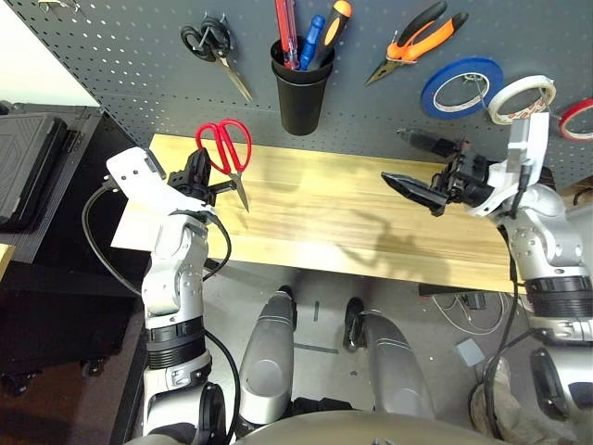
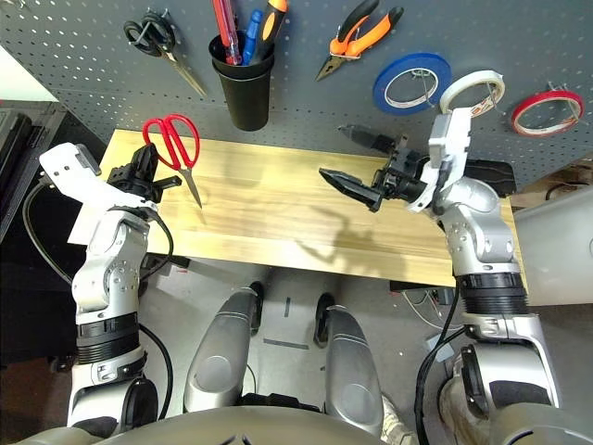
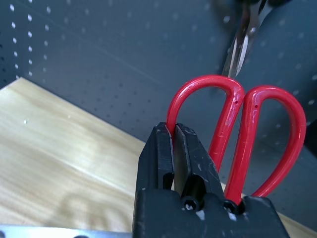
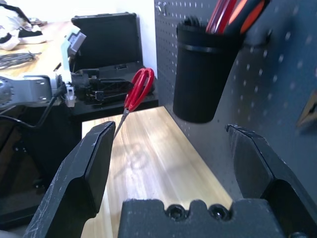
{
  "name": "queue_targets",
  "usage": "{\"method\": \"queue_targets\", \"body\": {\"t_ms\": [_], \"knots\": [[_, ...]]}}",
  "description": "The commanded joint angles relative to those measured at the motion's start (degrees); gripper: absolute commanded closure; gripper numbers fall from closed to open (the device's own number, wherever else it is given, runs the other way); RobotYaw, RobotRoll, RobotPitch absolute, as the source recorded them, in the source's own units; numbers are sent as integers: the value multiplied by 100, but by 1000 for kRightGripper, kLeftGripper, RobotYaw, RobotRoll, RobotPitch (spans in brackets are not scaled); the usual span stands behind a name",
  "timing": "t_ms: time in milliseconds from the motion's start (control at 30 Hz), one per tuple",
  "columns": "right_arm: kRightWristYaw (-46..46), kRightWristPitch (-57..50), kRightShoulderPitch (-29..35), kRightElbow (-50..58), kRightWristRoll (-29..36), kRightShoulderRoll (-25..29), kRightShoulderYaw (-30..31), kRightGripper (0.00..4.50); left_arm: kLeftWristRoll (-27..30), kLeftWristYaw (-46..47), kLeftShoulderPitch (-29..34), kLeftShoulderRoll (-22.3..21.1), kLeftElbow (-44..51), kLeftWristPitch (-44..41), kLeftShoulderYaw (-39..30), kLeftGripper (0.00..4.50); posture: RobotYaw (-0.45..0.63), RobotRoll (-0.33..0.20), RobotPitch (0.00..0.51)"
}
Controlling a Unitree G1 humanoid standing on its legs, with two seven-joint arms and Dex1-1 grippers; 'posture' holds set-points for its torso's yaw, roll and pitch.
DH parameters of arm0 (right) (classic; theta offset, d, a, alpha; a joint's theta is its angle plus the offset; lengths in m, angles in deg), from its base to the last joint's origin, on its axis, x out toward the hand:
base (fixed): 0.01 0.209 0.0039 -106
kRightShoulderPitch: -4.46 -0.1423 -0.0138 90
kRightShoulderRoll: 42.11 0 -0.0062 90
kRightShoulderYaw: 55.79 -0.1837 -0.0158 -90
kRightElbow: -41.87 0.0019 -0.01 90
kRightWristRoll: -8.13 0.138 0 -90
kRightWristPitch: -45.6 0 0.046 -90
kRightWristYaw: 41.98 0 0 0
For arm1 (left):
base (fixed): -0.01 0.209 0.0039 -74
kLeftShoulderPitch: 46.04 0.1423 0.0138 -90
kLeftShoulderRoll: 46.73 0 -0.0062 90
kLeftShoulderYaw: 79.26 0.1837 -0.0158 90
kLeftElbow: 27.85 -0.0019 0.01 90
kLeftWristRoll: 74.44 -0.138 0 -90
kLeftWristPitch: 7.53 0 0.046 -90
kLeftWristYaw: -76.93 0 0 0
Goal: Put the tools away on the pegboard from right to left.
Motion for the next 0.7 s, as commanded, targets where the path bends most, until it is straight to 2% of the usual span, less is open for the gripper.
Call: {"method": "queue_targets", "body": {"t_ms": [33, 700], "knots": [[170, -173, -99, 57, 136, 124, -134, 0, 139, 9, -40, -85, 250, -55, -102, 4458, 300, 0, 256], [426, -338, -768, -198, 39, 128, -87, 0, 592, 155, -496, -420, 718, -255, -386, 4458, 327, 0, 256]]}}
